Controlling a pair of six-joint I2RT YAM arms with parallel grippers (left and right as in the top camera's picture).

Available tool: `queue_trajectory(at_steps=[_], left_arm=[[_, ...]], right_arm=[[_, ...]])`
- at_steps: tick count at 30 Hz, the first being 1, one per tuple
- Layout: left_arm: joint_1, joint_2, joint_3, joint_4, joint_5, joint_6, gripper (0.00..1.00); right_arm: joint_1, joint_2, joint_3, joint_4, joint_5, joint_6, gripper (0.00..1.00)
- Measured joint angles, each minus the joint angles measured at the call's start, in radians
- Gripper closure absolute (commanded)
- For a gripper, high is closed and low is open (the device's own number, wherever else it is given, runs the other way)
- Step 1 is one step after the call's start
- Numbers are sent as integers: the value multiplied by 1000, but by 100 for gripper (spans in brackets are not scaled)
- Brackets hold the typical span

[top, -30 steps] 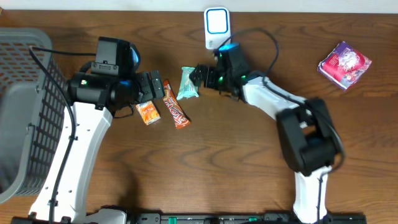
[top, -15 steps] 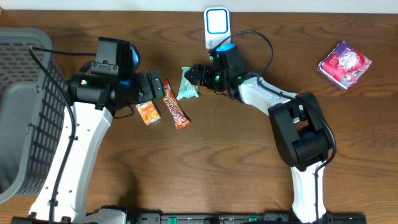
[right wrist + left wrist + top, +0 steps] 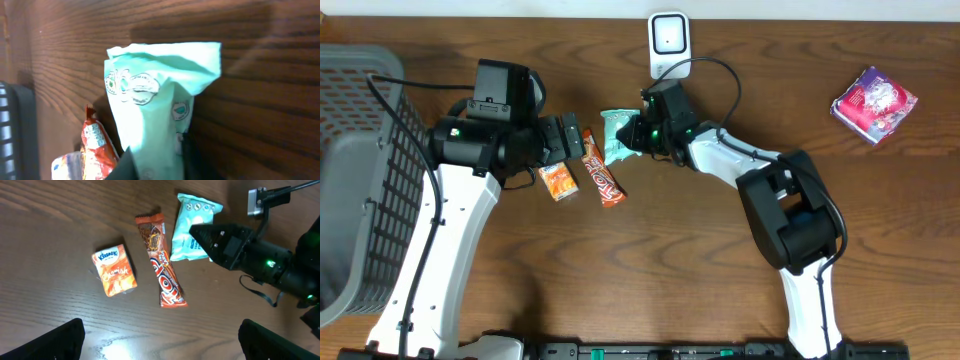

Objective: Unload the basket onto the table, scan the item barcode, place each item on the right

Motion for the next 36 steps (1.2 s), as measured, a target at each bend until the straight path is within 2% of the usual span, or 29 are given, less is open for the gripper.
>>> queue_trajectory(at_steps=[5,7,9,12,18,23,29,32,34,36], left_arm=[[0,0,0,0,0,0,2],[0,0,0,0,0,0,2],[0,0,0,0,0,0,2],[0,0,0,0,0,0,2],[0,0,0,0,0,0,2],[0,0,0,0,0,0,2],[0,0,0,0,0,0,2],[0,0,0,0,0,0,2],[0,0,0,0,0,0,2],[0,0,0,0,0,0,2]], right_arm=[[-72,0,-8,-20,-152,-10,93],[-117,0,-15,-29,-240,-39,99],[-163,0,-18,-51,-337,-77,99],[-223,-3,-19,-171,-453,-152,99],[-281,-3,-20,-462,-528,-370,73],[-296,-16,-20,-612,-467,-464,68],[-330,-113,-20,-717,-257,-506,53],[-349,-216,-19,-762,-137,-513,37],[-349,-296,-17,-777,-78,-517,33],[-344,-387,-10,-786,-29,-520,33]])
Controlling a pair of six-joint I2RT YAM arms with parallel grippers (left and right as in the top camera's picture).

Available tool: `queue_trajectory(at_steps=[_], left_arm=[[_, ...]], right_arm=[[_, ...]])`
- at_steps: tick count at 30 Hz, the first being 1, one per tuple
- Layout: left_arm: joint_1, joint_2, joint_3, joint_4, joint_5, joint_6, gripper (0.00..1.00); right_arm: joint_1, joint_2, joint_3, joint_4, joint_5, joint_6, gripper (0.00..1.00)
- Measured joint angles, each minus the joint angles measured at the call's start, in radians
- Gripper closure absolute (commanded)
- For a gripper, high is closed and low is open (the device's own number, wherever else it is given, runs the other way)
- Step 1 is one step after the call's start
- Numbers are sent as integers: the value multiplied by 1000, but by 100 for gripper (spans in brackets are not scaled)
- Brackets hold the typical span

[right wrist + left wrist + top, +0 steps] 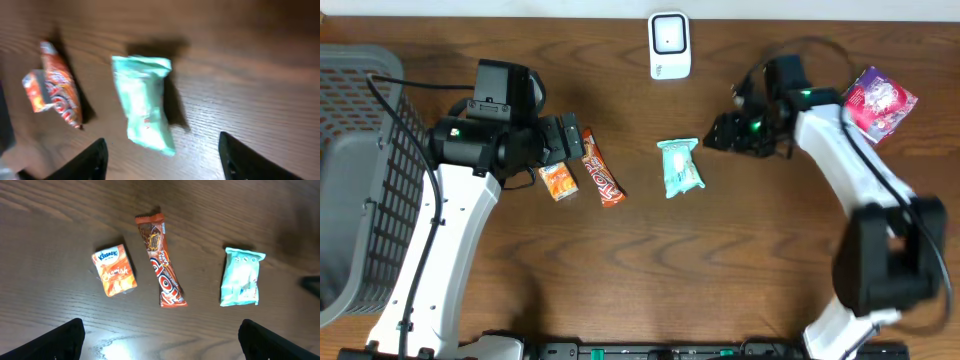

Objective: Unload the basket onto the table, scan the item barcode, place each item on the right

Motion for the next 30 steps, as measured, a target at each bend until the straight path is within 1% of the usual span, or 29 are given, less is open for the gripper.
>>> queue_trajectory(at_steps=[2,6,7,9,12,13,16,21,24,25,27,29,30], left_arm=[[0,0,0,0,0,0,2],[0,0,0,0,0,0,2],[0,0,0,0,0,0,2],[0,0,0,0,0,0,2],[0,0,0,0,0,0,2],[0,0,0,0,0,0,2],[0,0,0,0,0,0,2],[0,0,0,0,0,0,2],[0,0,0,0,0,0,2],[0,0,0,0,0,0,2],[0,0,0,0,0,0,2],[0,0,0,0,0,0,2],[0,0,0,0,0,0,2]], right_arm=[[10,-81,14,-4,39,-4,33],[54,-142,25,-5,86,-34,33],[76,-143,25,-5,104,-40,30],[113,-135,25,-8,138,-44,22],[164,-105,25,-10,201,-34,22],[171,-92,25,-10,216,-23,26],[171,-25,25,-7,248,27,27],[166,95,25,-24,190,51,29],[168,166,25,-32,129,49,32],[169,182,24,-31,113,48,34],[176,213,24,-22,84,49,46],[182,230,24,-3,64,50,65],[185,233,24,8,57,48,72]])
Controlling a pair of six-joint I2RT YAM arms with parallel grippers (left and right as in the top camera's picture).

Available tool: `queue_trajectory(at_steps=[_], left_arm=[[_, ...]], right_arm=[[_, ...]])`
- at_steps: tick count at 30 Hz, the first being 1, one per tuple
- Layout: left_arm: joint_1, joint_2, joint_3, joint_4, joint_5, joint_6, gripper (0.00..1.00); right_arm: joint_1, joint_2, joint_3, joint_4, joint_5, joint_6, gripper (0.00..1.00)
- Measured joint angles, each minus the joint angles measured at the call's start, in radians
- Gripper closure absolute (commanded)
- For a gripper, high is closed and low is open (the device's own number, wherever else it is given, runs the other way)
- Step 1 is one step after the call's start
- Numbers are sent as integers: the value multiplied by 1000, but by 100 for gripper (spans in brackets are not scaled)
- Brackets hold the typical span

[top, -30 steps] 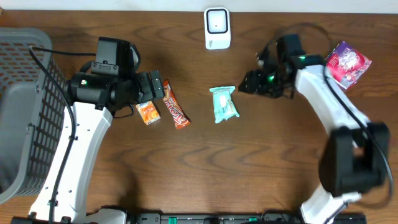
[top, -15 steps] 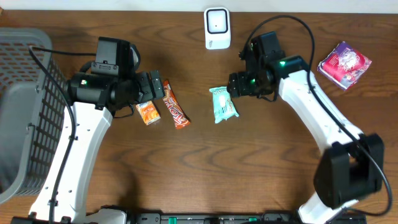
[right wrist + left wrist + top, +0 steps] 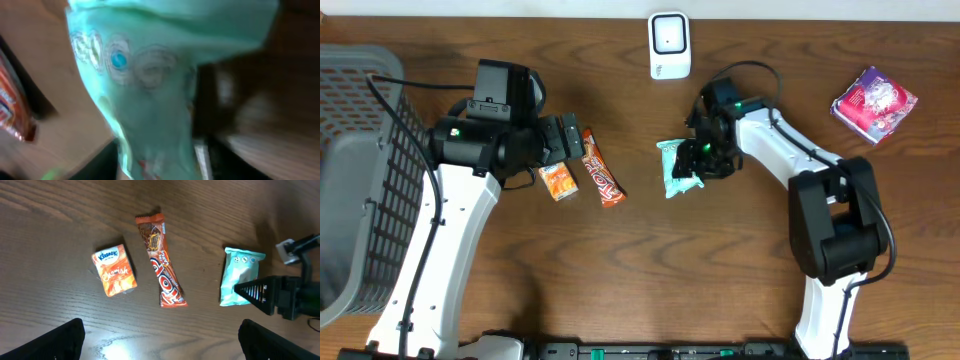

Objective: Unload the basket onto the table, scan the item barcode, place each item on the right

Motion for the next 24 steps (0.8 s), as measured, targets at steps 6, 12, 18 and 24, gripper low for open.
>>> queue_trajectory(at_steps=[6,12,18,24], left_arm=[[0,0,0,0,0,0,2],[0,0,0,0,0,0,2],[0,0,0,0,0,0,2],[0,0,0,0,0,0,2]], right_arm=[[2,0,29,-39,23,-1,99],[24,0,209,-227,290,23,99],[159,0,246,-283,746,123,99],[277,49,218,-283,1028,211,94]])
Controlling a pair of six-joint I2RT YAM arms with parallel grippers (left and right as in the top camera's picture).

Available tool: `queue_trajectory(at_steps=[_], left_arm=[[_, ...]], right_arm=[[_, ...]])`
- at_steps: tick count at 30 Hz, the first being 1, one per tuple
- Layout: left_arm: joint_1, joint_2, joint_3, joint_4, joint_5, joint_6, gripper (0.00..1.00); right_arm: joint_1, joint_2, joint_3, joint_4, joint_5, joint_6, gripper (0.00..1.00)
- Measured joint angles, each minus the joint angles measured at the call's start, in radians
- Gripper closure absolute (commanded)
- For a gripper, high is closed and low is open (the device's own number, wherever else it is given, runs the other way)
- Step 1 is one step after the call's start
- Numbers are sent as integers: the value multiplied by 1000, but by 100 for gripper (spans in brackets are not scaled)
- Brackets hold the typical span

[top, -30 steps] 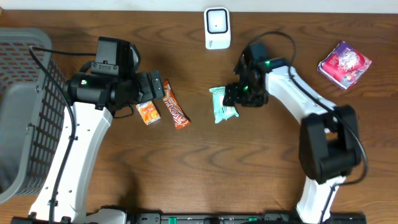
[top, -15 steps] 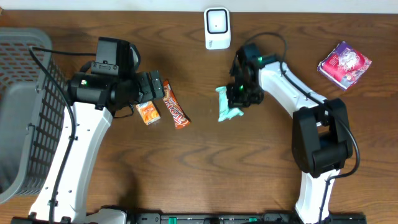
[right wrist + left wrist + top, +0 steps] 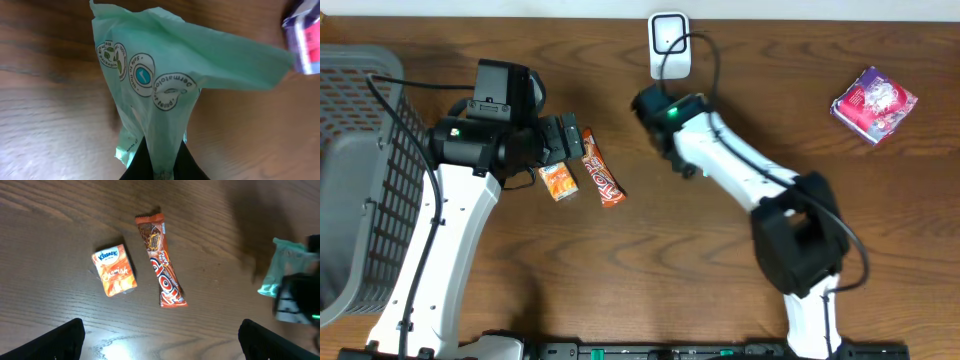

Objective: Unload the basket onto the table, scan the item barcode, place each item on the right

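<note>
A mint-green wipes pack [image 3: 155, 90] hangs pinched by its end in my right gripper [image 3: 160, 157], which is shut on it and holds it off the table. The left wrist view catches the same pack [image 3: 282, 262] at its right edge. From overhead the pack is hidden under the right arm [image 3: 670, 112], which reaches just below the white scanner [image 3: 669, 45] at the back edge. My left gripper [image 3: 160, 347] is open and holds nothing, hovering over an orange tissue pack [image 3: 114, 270] and a chocolate bar [image 3: 161, 267].
A grey mesh basket [image 3: 360, 170] fills the left side. A pink-purple packet [image 3: 873, 103] lies at the far right. The tissue pack [image 3: 558, 182] and chocolate bar [image 3: 603, 175] lie left of centre, beside the left gripper [image 3: 575, 140].
The mint pack lay on the table's middle with my right gripper at it. Now the gripper is shut on the pack, off the table and nearer the scanner. The left arm has not moved.
First my right gripper was at the mint pack beside the chocolate bar. Then the pack lay alone mid-table with the gripper open further right. The gripper returned to it, and now holds it up near the scanner.
</note>
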Motion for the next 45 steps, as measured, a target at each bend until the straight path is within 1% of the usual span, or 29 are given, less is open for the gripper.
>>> queue_trajectory(at_steps=[1,3,5,7,11,15,17,20,23,25,26,27,28,33,34,35,40,42,43,45], left_arm=[[0,0,0,0,0,0,2],[0,0,0,0,0,0,2],[0,0,0,0,0,0,2],[0,0,0,0,0,0,2],[0,0,0,0,0,0,2],[0,0,0,0,0,0,2],[0,0,0,0,0,0,2],[0,0,0,0,0,0,2],[0,0,0,0,0,0,2],[0,0,0,0,0,0,2],[0,0,0,0,0,0,2],[0,0,0,0,0,0,2],[0,0,0,0,0,0,2],[0,0,0,0,0,0,2],[0,0,0,0,0,0,2],[0,0,0,0,0,0,2],[0,0,0,0,0,0,2],[0,0,0,0,0,0,2],[0,0,0,0,0,0,2],[0,0,0,0,0,0,2]], right_arm=[[11,21,-2,1,20,6,91],[34,72,-7,2,54,21,78],[55,112,-14,2,84,31,59],[82,131,-19,3,93,37,46],[136,134,-14,5,56,38,39],[149,134,62,-48,-35,37,40],[134,134,131,-105,-66,27,36],[89,134,243,-172,-85,-2,32],[29,134,330,-227,-113,-31,31],[-13,134,356,-237,-161,-56,31],[-57,134,362,-237,-241,-92,31],[-64,133,362,-238,-254,-98,31],[-96,134,362,-240,-325,-137,30],[-261,134,341,-237,-761,-364,30],[-282,134,332,-238,-816,-392,29],[-321,134,310,-237,-922,-446,29],[-376,134,237,-190,-1081,-526,29],[-382,134,193,-150,-1118,-542,32],[-382,134,170,-133,-1133,-547,36],[-380,134,110,-83,-1160,-549,56]])
